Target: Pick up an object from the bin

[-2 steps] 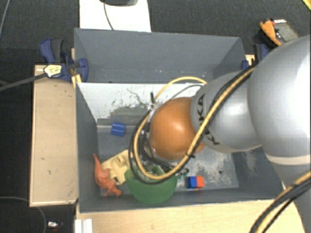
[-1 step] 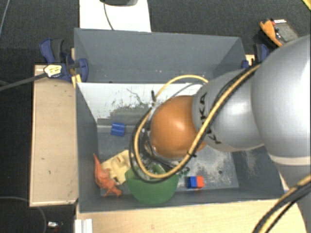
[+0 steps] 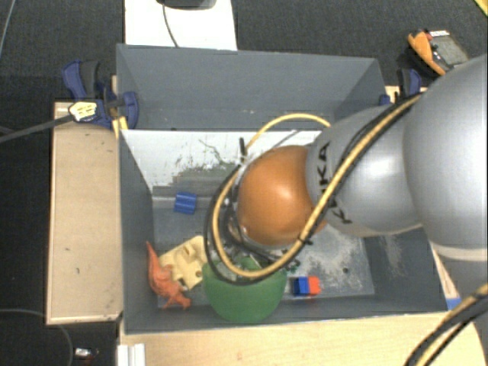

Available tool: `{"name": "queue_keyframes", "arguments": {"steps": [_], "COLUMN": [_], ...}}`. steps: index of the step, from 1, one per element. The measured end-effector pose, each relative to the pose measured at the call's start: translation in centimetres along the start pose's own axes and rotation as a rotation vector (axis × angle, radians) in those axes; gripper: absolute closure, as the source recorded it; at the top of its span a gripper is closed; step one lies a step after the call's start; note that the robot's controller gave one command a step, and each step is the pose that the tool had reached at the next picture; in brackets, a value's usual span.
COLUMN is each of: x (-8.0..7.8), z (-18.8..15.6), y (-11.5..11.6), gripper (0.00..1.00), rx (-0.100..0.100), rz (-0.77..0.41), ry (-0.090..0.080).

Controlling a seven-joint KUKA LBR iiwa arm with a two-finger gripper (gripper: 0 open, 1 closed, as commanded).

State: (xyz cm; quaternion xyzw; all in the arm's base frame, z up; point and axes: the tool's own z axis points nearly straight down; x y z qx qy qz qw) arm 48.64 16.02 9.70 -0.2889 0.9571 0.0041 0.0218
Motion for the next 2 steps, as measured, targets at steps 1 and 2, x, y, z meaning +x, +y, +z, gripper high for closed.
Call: {"name": "queue_keyframes", "arguments": {"steps": [1,2], "x": [-0.1,-0.2], "z": [-0.9,-5.1], "y": [0.0,0.0], "gripper": [1.0,1.0], "rx": [0.0,-0.002], "rz": [0.004,0.005], "ry": [-0.005,0.001]}}
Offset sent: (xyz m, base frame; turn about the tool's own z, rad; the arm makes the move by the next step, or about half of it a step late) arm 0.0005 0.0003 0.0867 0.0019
